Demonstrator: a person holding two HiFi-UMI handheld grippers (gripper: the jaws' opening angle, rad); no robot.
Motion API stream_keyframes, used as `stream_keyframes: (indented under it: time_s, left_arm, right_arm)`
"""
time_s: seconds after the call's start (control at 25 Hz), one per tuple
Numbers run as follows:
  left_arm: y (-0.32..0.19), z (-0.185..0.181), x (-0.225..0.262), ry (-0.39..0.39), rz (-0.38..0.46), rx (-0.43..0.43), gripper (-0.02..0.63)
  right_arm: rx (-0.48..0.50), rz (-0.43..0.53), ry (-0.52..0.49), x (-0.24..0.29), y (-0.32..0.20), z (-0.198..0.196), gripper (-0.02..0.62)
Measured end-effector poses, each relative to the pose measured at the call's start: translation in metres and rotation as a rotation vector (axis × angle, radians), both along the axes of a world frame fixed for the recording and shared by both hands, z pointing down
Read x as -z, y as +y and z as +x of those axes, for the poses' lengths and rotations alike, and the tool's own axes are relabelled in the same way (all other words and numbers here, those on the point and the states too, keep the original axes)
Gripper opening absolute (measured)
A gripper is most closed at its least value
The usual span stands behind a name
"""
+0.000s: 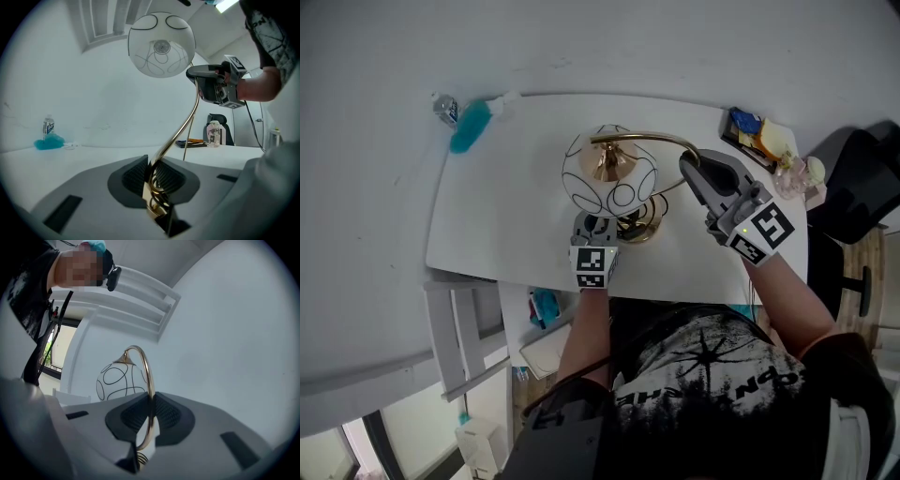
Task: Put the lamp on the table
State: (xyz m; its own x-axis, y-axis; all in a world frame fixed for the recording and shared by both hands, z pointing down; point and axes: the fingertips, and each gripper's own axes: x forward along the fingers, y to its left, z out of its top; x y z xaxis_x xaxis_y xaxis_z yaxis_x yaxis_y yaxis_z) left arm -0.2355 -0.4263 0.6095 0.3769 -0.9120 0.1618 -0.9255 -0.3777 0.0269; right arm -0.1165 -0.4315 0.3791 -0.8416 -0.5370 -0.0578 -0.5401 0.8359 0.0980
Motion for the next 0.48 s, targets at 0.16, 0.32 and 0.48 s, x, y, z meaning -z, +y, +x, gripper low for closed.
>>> stream_keyframes:
  time_s: [0.16,0.32,0.48]
  left_arm:
    - [0.0000,-0.0005,0.0009,0.002,0.026,0.010,0.060]
    - [0.0006,-0.0011,0.0011,-0.013,0.038,0.018,0.060]
    - [0.0007,0.0011,0.0067,-0.040,0.040,0.019,0.057]
  right_arm:
    - [0.000,0.001,-0.001,0.0000,-0.0003,-0.0006,0.040]
    - [0.000,-0.003,0.000,-0.0003,0.0003,-0.0006,0.040]
    - [-0.005,-0.008,-0.009,-0.0001,0.0005,0.0001,0.040]
